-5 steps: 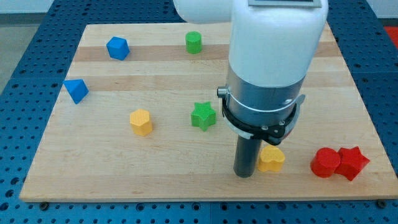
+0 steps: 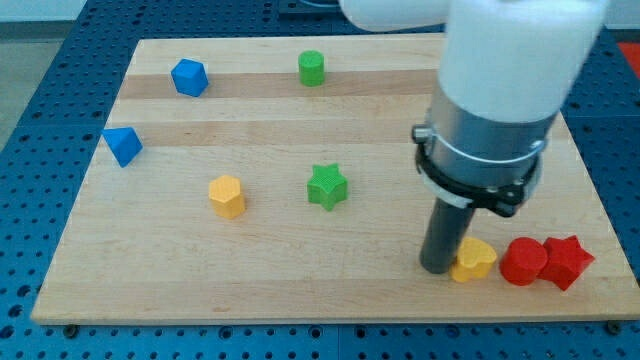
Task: Slide the blue cube closer to the yellow hexagon
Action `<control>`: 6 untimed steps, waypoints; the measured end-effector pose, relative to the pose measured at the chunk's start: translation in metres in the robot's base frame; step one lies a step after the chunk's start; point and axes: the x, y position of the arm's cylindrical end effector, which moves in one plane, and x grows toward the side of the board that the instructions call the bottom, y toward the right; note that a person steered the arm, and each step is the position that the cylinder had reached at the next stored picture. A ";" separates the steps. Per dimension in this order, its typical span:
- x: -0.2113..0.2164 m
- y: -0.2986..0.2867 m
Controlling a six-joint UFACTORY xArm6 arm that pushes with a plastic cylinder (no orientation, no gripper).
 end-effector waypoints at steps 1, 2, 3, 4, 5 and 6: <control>0.000 0.001; 0.000 0.005; 0.000 0.005; 0.000 -0.025; 0.000 -0.073; 0.000 -0.111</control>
